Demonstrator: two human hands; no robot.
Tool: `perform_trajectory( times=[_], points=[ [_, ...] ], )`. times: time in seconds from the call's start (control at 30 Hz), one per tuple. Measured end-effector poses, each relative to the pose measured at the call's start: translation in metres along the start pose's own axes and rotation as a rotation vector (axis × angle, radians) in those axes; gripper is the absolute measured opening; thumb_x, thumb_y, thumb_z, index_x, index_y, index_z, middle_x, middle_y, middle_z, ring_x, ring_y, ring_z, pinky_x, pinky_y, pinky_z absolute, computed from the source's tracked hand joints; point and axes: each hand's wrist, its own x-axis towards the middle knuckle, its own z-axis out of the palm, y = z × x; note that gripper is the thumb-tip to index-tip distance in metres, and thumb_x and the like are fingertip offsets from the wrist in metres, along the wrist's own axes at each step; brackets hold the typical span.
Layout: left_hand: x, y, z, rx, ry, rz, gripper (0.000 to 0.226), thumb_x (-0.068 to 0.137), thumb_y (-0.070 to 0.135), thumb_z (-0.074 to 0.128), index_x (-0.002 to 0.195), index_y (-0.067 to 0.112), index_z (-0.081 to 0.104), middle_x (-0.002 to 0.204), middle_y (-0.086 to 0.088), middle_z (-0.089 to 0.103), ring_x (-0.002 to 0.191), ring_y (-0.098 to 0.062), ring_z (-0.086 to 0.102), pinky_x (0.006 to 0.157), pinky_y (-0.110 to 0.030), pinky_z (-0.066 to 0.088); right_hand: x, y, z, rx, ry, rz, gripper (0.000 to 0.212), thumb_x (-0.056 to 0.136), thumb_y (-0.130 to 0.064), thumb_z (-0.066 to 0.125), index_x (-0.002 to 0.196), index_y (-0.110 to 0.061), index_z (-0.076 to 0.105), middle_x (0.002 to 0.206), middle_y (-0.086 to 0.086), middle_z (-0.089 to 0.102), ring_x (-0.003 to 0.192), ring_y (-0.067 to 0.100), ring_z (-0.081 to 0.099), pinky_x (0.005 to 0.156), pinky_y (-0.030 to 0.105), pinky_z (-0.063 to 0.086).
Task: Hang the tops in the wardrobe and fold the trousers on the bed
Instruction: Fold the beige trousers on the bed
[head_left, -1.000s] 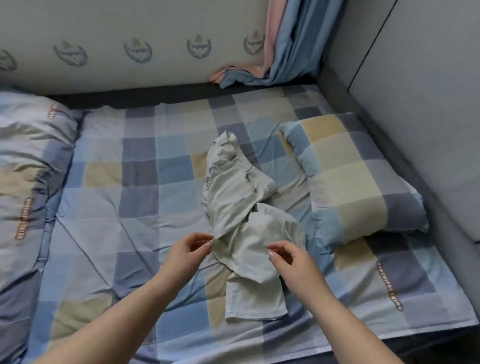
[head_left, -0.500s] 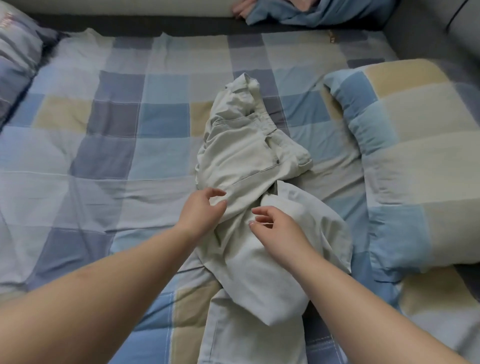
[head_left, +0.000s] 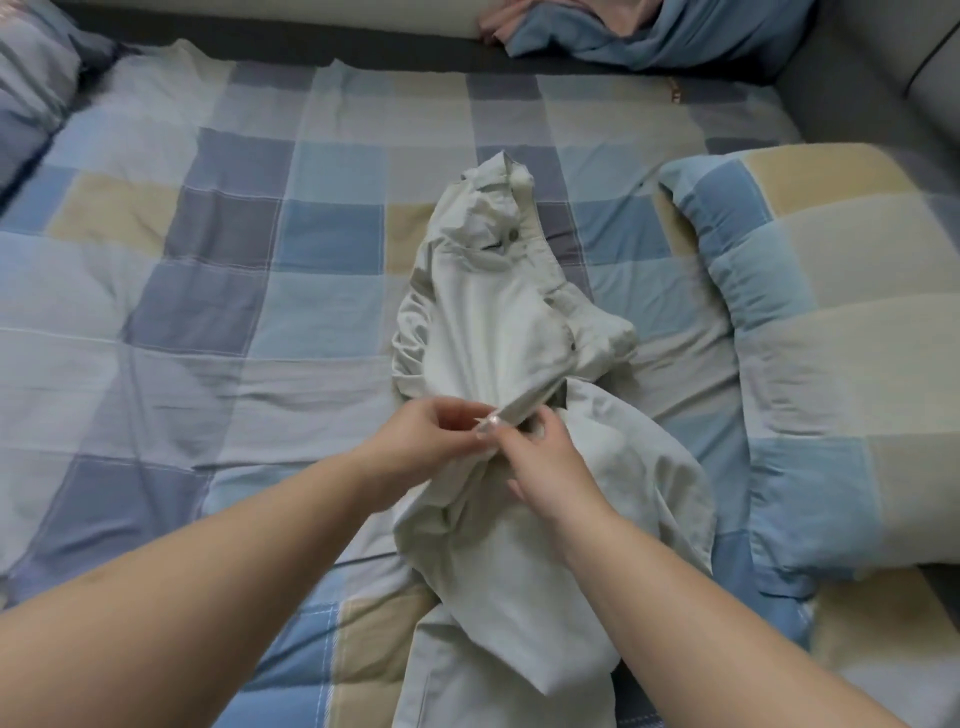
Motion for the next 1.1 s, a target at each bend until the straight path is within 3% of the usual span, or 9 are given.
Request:
perform_trajectory(
  times=[0.1, 0.2, 0.4, 0.53, 0.63, 0.77, 0.87, 0.93, 1.1],
  points=[
    [-0.035, 0.020, -0.005, -0.086, -0.318, -0.005, 0.029, 0.088, 0.004, 0.064, 0.117, 0.008, 0.067, 0.111, -0.007, 0.071, 0.102, -0.013, 0.066, 0.081, -0.017, 0.050, 0.007, -0.023, 0.002, 0.277, 0.210, 0.071, 0.089, 0.081, -0.044, 0.067, 0.149, -0.012, 0.019, 0.149, 0.008, 0.036, 0.132, 0.026, 0.042, 0.109, 0.044, 0.036],
    [-0.070, 0.039, -0.012, -0.006, -0.571, 0.000, 0.025, 0.089, 0.003, 0.063, 0.114, 0.007, 0.069, 0.113, -0.009, 0.070, 0.102, -0.013, 0.064, 0.089, -0.022, 0.049, 0.002, -0.045, -0.008, 0.396, 0.359, 0.166, 0.087, 0.076, -0.050, 0.070, 0.143, -0.010, 0.033, 0.139, 0.009, 0.049, 0.122, 0.028, 0.051, 0.105, 0.042, 0.040],
    [-0.129, 0.098, -0.026, 0.283, -0.622, -0.064, 0.031, 0.085, 0.003, 0.068, 0.092, 0.033, 0.071, 0.090, 0.013, 0.071, 0.082, 0.002, 0.063, 0.081, -0.016, 0.048, -0.060, -0.093, -0.017, 0.537, 0.451, 0.046, 0.055, 0.079, -0.020, 0.073, 0.130, -0.012, 0.051, 0.119, 0.010, 0.063, 0.103, 0.026, 0.063, 0.094, 0.041, 0.051],
    [-0.166, 0.147, -0.029, 0.457, -0.564, 0.001, 0.027, 0.086, 0.009, 0.069, 0.093, 0.035, 0.066, 0.091, 0.014, 0.071, 0.084, 0.005, 0.064, 0.083, -0.013, 0.049, -0.117, -0.151, -0.030, 0.678, 0.222, 0.012, 0.040, 0.080, -0.011, 0.063, 0.120, -0.004, 0.060, 0.099, 0.012, 0.069, 0.084, 0.026, 0.067, 0.078, 0.038, 0.056],
    [-0.196, 0.202, -0.038, 0.289, -0.240, 0.135, 0.021, 0.085, 0.011, 0.070, 0.093, 0.030, 0.069, 0.091, 0.007, 0.074, 0.089, -0.002, 0.067, 0.082, -0.015, 0.050, -0.185, -0.185, -0.044, 0.578, -0.041, -0.039, 0.036, 0.081, -0.004, 0.052, 0.117, -0.004, 0.061, 0.085, 0.013, 0.068, 0.072, 0.024, 0.065, 0.063, 0.031, 0.054],
    [-0.241, 0.278, -0.052, 0.295, 0.139, 0.441, 0.036, 0.080, 0.015, 0.075, 0.104, 0.038, 0.060, 0.108, 0.007, 0.065, 0.099, -0.004, 0.061, 0.085, -0.015, 0.050, -0.267, -0.212, -0.073, 0.416, -0.293, -0.186, 0.031, 0.079, -0.017, 0.059, 0.107, -0.014, 0.070, 0.103, 0.018, 0.071, 0.089, 0.028, 0.068, 0.073, 0.035, 0.056],
    [-0.277, 0.325, -0.057, 0.474, 0.066, 0.509, 0.071, 0.072, 0.032, 0.080, 0.129, 0.045, 0.039, 0.142, 0.014, 0.039, 0.127, 0.002, 0.039, 0.106, -0.022, 0.036, -0.318, -0.237, -0.088, 0.322, -0.388, -0.288, 0.030, 0.072, -0.018, 0.060, 0.098, -0.014, 0.075, 0.095, 0.016, 0.072, 0.083, 0.023, 0.070, 0.068, 0.031, 0.056],
    [-0.300, 0.346, -0.056, 0.540, -0.048, 0.466, 0.074, 0.069, 0.039, 0.080, 0.132, 0.033, 0.043, 0.146, 0.011, 0.040, 0.131, -0.004, 0.039, 0.111, -0.029, 0.033, -0.351, -0.254, -0.095, 0.260, -0.430, -0.349, 0.028, 0.068, -0.013, 0.058, 0.090, -0.015, 0.077, 0.084, 0.011, 0.073, 0.075, 0.018, 0.069, 0.063, 0.026, 0.054],
    [-0.353, 0.384, -0.048, 0.342, -0.262, 0.468, 0.026, 0.075, 0.026, 0.079, 0.096, 0.020, 0.065, 0.092, 0.002, 0.069, 0.088, -0.014, 0.066, 0.084, -0.041, 0.057, -0.415, -0.294, -0.109, 0.053, -0.415, -0.497, 0.030, 0.064, -0.021, 0.060, 0.091, -0.017, 0.073, 0.083, 0.008, 0.068, 0.078, 0.021, 0.059, 0.065, 0.028, 0.048]
  ],
)
